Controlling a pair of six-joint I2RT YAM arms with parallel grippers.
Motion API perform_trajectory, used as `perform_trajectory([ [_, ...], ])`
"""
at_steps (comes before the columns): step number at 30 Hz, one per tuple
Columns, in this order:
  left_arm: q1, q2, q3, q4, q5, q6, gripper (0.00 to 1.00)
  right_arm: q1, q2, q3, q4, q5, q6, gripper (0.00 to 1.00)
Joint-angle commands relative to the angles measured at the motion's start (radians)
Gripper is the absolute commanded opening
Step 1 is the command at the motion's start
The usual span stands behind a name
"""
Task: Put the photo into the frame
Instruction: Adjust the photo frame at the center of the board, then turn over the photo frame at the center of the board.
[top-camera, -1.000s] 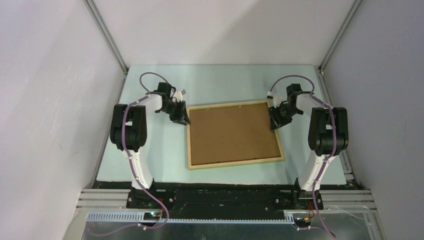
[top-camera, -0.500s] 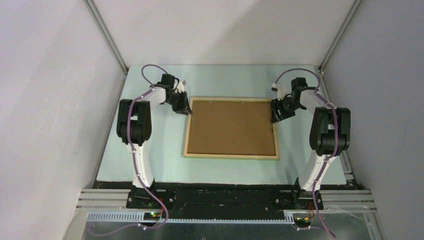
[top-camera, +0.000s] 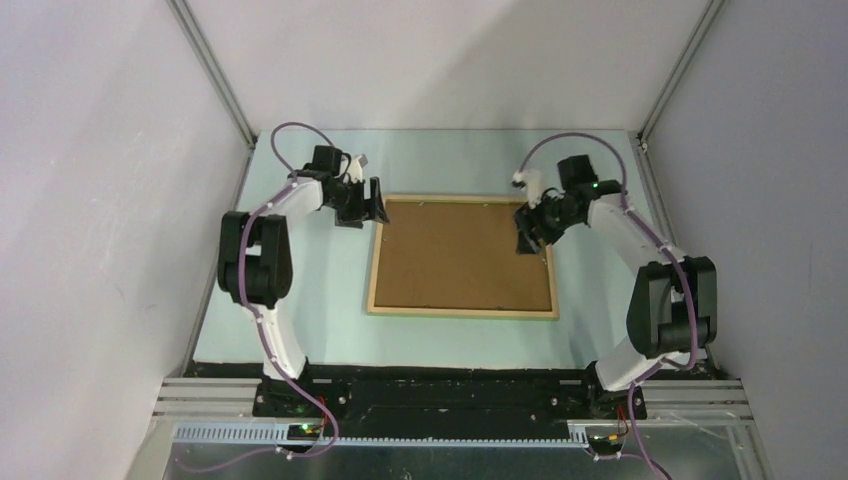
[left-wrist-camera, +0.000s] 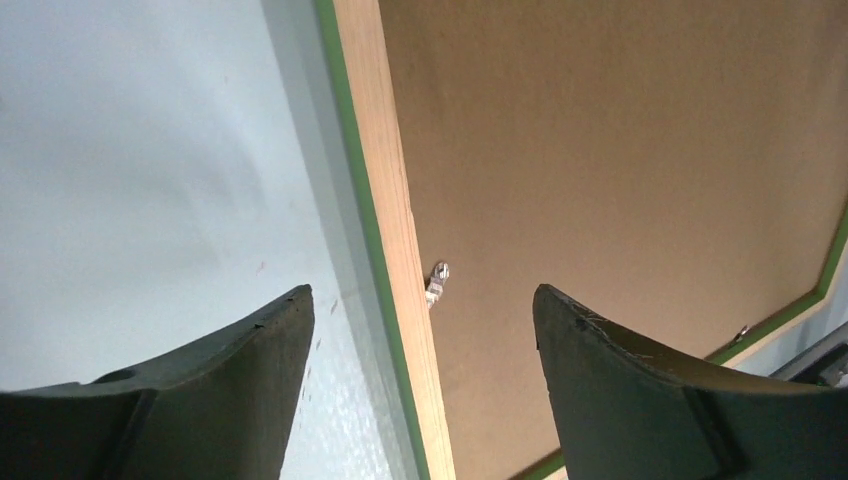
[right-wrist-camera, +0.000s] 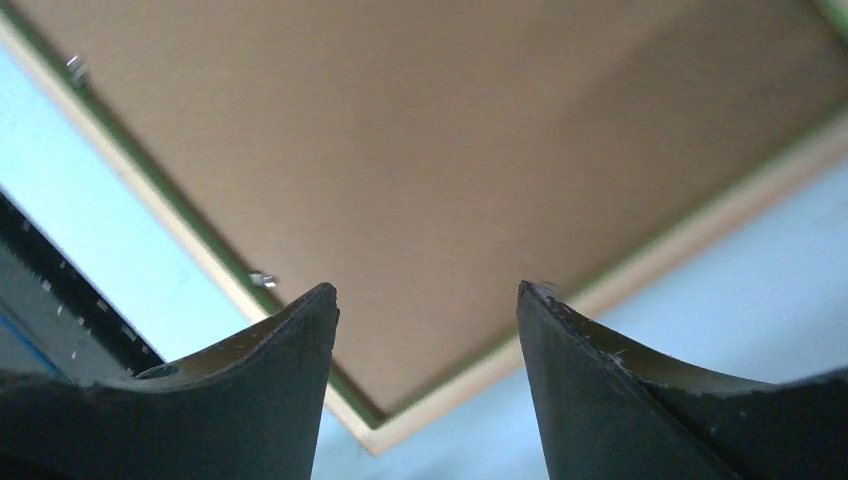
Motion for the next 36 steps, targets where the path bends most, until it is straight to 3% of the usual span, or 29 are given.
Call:
perform_trajectory([
  [1, 0.002, -0.187, -0.076, -0.006, -0.032, 0.119, 0.85, 0.145, -0.089, -0.107, 0.002, 0.025, -0.069, 0.70],
  [10, 0.003, -0.373, -0.235, -0.054, -0.123, 0.266, 0.86, 0.436, -0.149, -0.231, 0.055, 0.141, -0.070, 0.69],
  [17, 0.004, -0.456, -0.311, -0.081, -0.165, 0.300, 0.85, 0.589, -0.112, -0.262, 0.104, 0.257, -0.046, 0.66],
  [25, 0.003, -0.481, -0.327, -0.091, -0.171, 0.297, 0.85, 0.676, -0.047, -0.270, 0.146, 0.385, -0.027, 0.62],
  [36, 0.003, -0.447, -0.320, -0.092, -0.151, 0.291, 0.84, 0.713, -0.003, -0.279, 0.157, 0.423, -0.007, 0.56],
])
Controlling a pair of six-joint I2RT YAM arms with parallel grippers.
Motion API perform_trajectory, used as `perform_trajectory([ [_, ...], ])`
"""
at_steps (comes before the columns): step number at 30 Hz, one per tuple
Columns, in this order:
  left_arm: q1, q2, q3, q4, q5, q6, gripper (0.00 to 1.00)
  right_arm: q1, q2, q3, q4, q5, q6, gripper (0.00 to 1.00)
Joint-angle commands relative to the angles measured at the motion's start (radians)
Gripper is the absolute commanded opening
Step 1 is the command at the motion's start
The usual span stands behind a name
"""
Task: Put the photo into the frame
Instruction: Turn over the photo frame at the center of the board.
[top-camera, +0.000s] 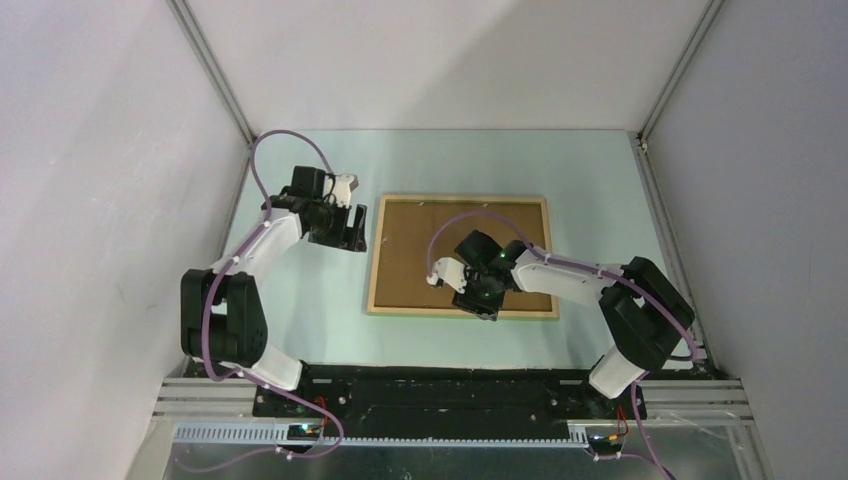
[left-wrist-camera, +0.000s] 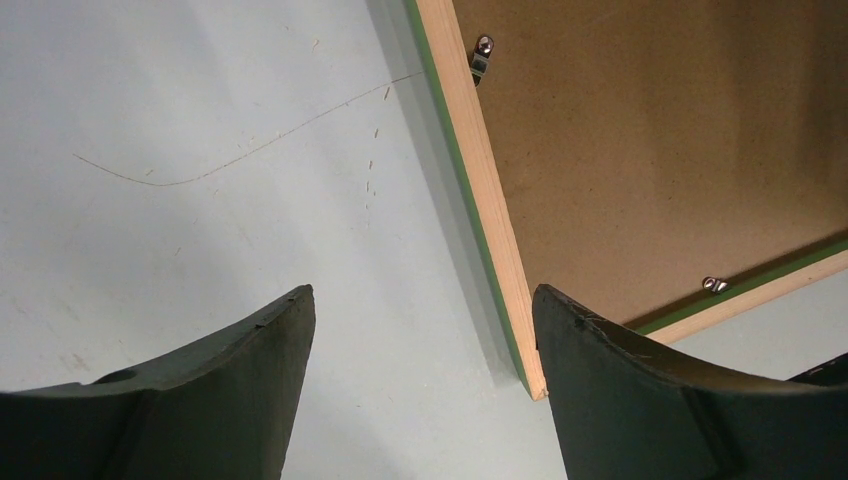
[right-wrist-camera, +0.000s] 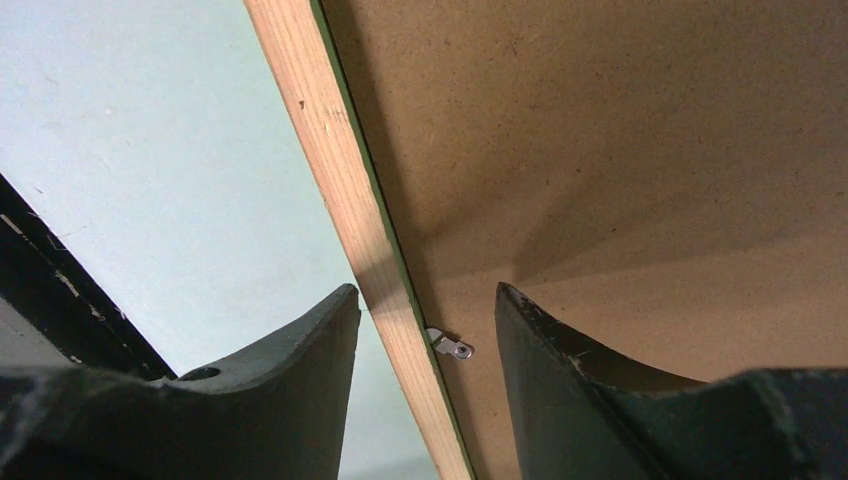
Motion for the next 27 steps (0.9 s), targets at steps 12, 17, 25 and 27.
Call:
perform_trajectory([
  [12, 0.002, 0.011, 0.000, 0.007, 0.007, 0.018, 0.84, 0.022, 0.033, -0.011, 0.014, 0.016, 0.024, 0.43],
  [17, 0.002, 0.010, -0.003, 0.007, 0.008, 0.019, 0.84, 0.032, 0.049, -0.011, 0.010, 0.013, 0.028, 0.36],
  [25, 0.003, -0.022, -0.020, 0.007, 0.025, 0.046, 0.86, 0.030, 0.059, 0.009, -0.006, 0.005, 0.026, 0.04],
  [27, 0.002, -0.045, -0.030, 0.006, 0.031, 0.068, 0.87, 0.021, 0.050, 0.027, -0.024, -0.020, 0.026, 0.00],
])
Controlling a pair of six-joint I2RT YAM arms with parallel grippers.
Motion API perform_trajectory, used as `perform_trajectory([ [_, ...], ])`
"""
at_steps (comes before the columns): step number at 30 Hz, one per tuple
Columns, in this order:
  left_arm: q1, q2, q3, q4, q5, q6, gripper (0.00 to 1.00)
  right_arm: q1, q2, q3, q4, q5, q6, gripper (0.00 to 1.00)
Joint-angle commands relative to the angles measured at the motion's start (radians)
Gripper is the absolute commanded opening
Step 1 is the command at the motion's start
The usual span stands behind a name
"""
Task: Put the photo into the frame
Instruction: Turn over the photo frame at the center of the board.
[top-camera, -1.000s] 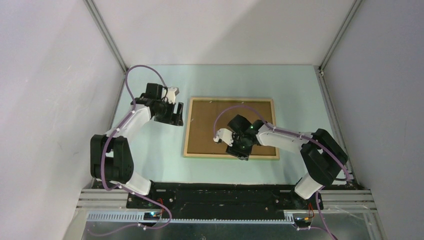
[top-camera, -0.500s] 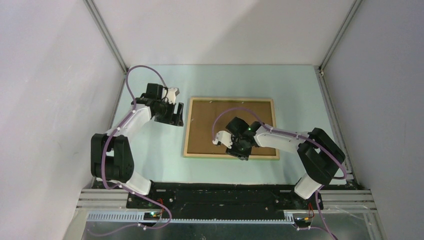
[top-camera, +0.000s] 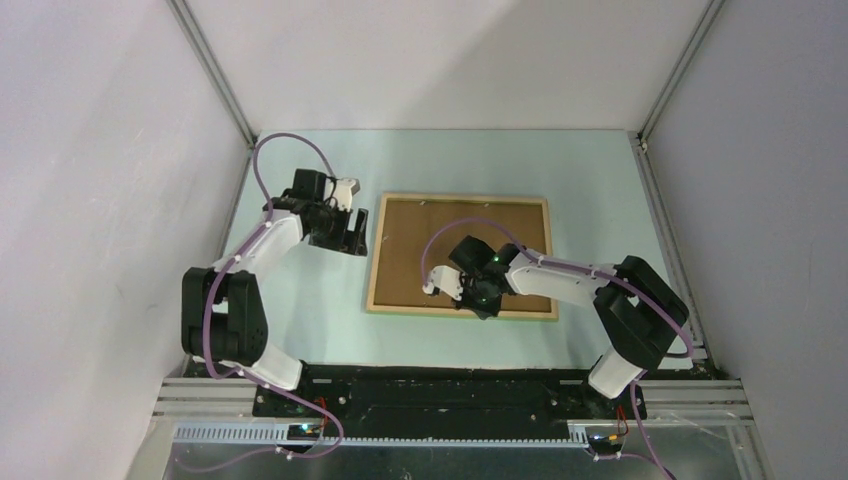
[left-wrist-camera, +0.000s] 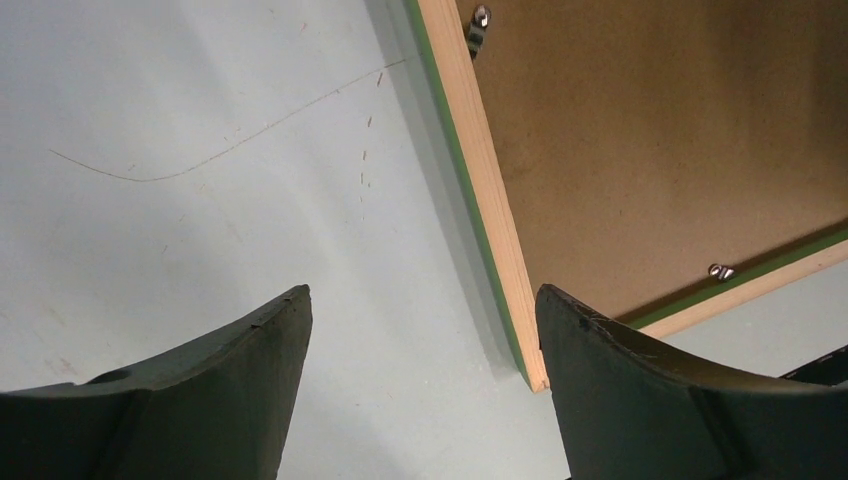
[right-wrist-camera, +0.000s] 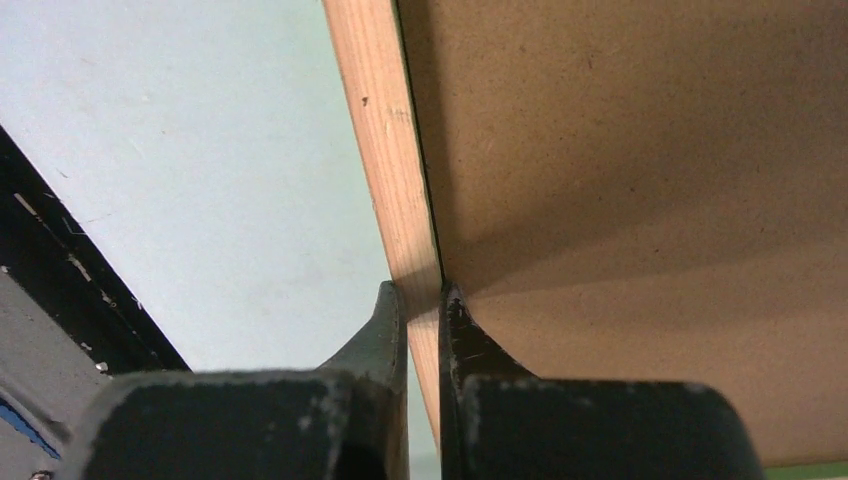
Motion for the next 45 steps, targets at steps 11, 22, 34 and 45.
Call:
perform_trajectory([
  [11, -0.087, -0.352, -0.089, -0.014, 0.006, 0.237, 0.99, -0.084, -0.031, 0.228, -0.213, -0.229, -0.026, 0.00],
  [22, -0.486, -0.507, -0.048, -0.005, -0.205, 0.342, 1.00, -0.215, 0.030, 0.546, -0.509, -0.418, -0.096, 0.00],
  [34, -0.746, -0.316, 0.079, 0.058, -0.439, 0.579, 0.99, -0.371, 0.150, 0.873, -0.784, -0.610, -0.161, 0.00],
  [45, -0.801, -0.113, 0.206, 0.094, -0.526, 0.642, 0.83, -0.442, 0.196, 1.002, -0.904, -0.673, -0.198, 0.00],
])
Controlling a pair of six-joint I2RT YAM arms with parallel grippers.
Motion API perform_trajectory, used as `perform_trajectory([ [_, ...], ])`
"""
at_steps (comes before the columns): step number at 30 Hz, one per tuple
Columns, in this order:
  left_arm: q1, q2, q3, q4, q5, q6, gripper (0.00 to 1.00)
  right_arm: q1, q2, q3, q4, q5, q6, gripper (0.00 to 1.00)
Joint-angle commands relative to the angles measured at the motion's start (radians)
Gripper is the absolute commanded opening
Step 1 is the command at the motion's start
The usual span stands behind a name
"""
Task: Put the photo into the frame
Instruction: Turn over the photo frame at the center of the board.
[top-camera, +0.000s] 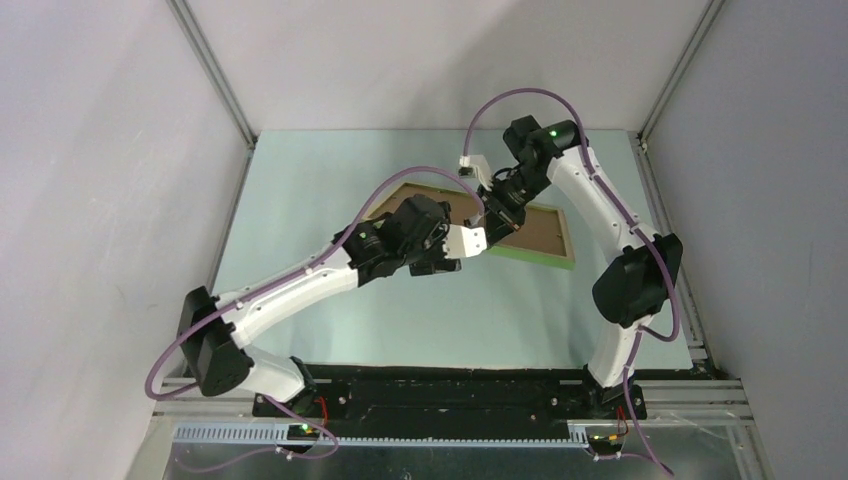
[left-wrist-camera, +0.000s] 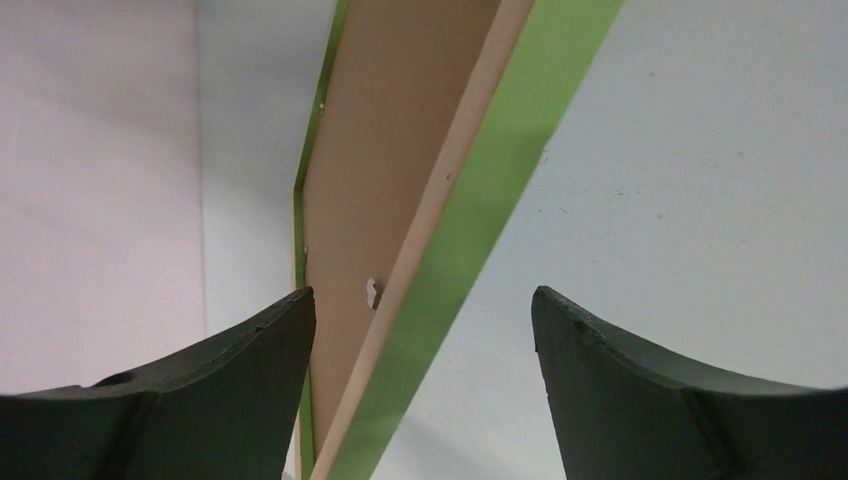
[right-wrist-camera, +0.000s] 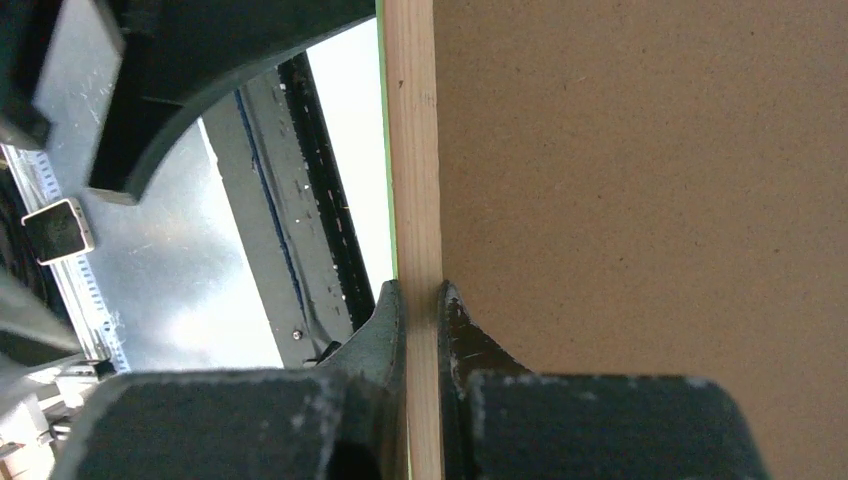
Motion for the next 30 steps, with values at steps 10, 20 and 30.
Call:
perform_trajectory([
  [10, -0.007, 0.032, 0.032, 0.034, -0.075, 0.063, 0.56, -0.040, -0.025, 0.068, -0.081, -0.043, -0.028, 0.00],
  [20, -0.007, 0.061, 0.032, 0.032, -0.069, 0.065, 0.34, -0.052, -0.036, 0.066, -0.077, -0.045, -0.022, 0.00],
  [30, -0.007, 0.060, 0.050, 0.022, -0.065, 0.045, 0.00, -0.073, -0.069, 0.046, -0.040, -0.030, 0.014, 0.06],
])
